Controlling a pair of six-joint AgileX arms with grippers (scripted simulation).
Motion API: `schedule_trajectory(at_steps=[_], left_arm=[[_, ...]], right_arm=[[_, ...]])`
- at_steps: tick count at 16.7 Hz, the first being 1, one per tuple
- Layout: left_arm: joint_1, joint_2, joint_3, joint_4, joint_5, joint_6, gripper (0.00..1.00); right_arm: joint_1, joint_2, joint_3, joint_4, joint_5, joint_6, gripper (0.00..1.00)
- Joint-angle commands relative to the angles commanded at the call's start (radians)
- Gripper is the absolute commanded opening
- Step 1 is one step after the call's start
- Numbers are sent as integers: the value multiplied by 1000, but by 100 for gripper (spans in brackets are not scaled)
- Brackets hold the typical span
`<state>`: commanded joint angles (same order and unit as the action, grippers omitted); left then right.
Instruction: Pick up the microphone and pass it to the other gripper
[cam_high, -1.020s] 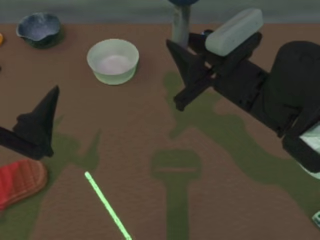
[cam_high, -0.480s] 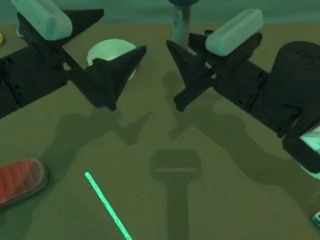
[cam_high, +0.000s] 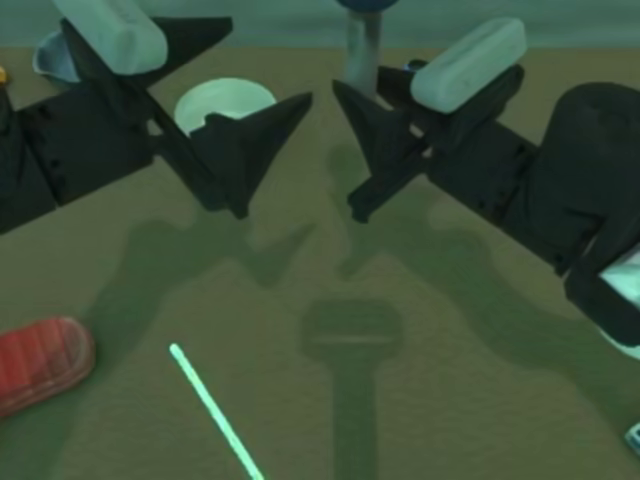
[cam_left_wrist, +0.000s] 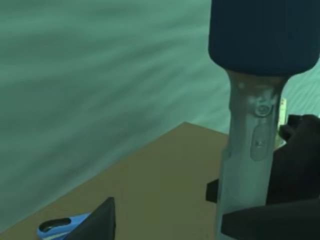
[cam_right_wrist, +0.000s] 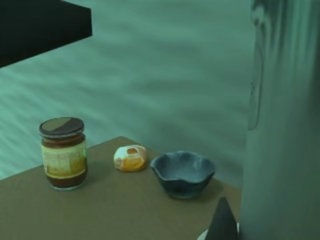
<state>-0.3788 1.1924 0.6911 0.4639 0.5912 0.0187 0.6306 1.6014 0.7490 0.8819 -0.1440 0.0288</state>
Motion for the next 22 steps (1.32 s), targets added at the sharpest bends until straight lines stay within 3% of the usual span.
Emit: schedule_trajectory(at_steps=[3,9,14,22], left_arm=[[-38,72,61,21,-32,-1,100],[-159,340,256,86,-148,-4,100],[-176,367,281,93,-165,-5,100],[-176,367,281,93,-165,-5,40]], right_arm=[[0,0,0,0,0,0,0],[0,0,0,0,0,0,0],[0,0,0,0,0,0,0],[0,0,0,0,0,0,0]])
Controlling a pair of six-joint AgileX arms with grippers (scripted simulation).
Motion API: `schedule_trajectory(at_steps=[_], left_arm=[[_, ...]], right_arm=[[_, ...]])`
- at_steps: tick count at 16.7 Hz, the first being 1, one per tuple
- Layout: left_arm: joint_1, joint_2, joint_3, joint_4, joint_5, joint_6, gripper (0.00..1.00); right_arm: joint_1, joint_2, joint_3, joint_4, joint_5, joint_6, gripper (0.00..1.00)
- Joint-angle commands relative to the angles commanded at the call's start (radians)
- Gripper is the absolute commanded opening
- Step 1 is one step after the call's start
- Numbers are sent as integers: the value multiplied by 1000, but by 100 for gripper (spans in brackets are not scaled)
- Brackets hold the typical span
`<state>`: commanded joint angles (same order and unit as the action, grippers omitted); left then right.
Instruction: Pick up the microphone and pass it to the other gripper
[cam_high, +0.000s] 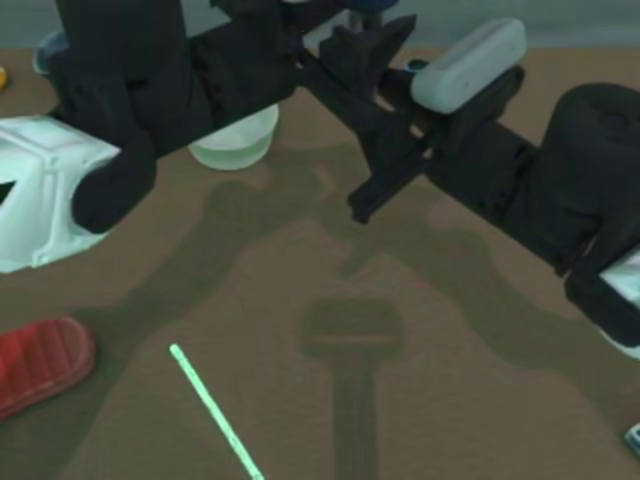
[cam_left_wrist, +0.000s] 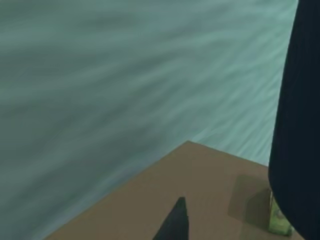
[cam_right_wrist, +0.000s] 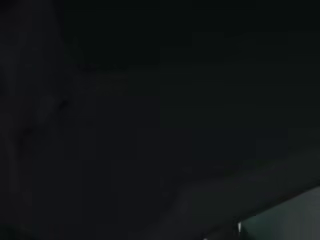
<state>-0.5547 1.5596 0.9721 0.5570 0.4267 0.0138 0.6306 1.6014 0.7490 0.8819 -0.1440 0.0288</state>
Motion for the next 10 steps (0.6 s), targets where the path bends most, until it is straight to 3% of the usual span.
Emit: schedule_trajectory(at_steps=[5,10], left_arm=[[0,0,0,0,0,0,2],[0,0,0,0,0,0,0]], right_arm=[[0,0,0,0,0,0,0],[0,0,0,0,0,0,0]])
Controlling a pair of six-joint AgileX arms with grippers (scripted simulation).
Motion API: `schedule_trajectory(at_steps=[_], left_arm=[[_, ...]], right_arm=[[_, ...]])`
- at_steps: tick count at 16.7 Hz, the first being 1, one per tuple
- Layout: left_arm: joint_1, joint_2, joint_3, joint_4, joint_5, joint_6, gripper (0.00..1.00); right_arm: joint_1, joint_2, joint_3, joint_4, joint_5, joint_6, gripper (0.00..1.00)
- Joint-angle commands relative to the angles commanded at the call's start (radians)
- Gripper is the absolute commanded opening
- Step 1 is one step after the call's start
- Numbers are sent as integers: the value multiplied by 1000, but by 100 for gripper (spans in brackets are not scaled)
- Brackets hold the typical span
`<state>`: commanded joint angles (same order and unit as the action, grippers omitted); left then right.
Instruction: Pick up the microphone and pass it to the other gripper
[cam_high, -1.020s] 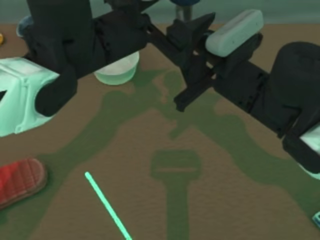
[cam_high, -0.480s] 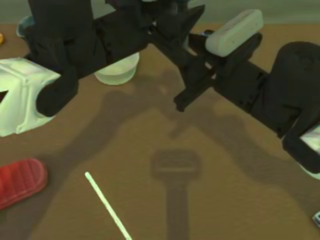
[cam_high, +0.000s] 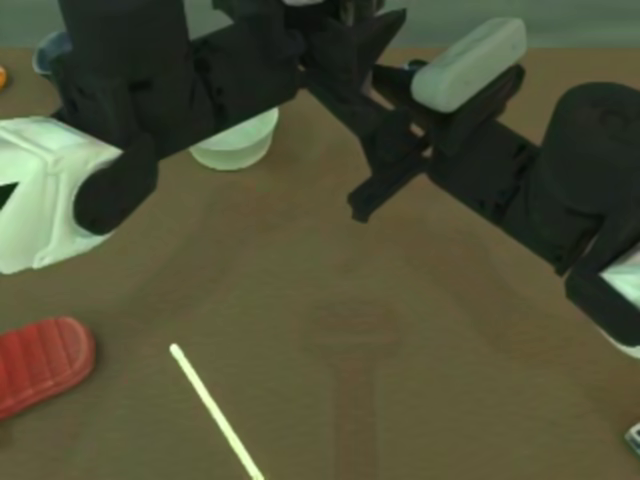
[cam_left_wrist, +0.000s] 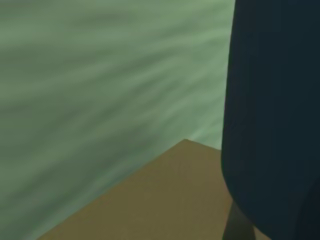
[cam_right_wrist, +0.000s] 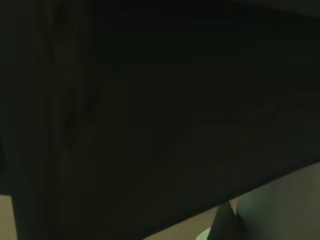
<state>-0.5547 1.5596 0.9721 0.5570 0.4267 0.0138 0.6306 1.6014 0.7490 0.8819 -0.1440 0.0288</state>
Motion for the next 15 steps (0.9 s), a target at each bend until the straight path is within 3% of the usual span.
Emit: schedule_trajectory(at_steps=[4,15], left_arm=[[0,0,0,0,0,0,0],[0,0,0,0,0,0,0]], right_arm=[[0,0,0,0,0,0,0],[0,0,0,0,0,0,83]])
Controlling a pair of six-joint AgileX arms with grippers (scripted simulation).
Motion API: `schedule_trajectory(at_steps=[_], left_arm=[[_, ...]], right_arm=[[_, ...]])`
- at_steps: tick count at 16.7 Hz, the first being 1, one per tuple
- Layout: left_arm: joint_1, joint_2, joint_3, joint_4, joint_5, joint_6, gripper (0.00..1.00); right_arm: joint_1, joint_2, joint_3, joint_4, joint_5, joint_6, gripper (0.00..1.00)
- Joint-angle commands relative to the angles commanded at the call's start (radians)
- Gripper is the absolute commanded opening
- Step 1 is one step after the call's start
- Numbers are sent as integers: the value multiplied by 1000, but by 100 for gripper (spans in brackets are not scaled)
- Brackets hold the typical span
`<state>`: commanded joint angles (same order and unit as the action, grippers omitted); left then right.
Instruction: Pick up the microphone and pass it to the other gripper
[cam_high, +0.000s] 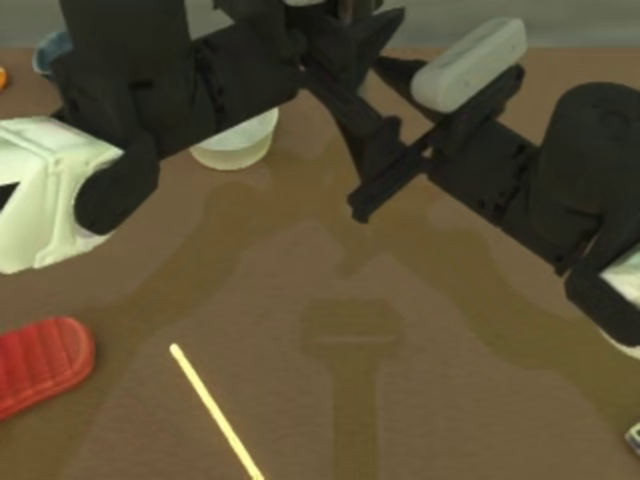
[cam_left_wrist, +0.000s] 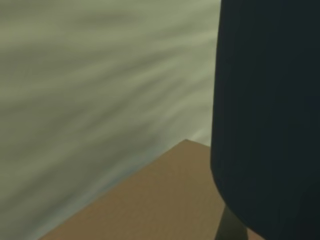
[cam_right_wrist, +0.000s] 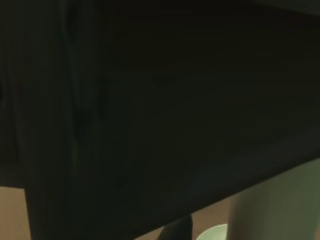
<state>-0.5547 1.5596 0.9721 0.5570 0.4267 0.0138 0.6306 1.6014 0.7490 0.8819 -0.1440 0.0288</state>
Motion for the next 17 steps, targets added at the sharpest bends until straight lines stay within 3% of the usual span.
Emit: schedule_trajectory(at_steps=[2,3,12,17], left_arm=[[0,0,0,0,0,0,0],[0,0,0,0,0,0,0],[2,-2,-1,0,1,1,0],[88,-46,-45,-8,76,-2,0]], right_arm=[[0,0,0,0,0,0,98],[0,0,0,0,0,0,100],[-1,-3,-3,-1,-1,0,100],[-23,-158,-139,-19,-22,1,100]])
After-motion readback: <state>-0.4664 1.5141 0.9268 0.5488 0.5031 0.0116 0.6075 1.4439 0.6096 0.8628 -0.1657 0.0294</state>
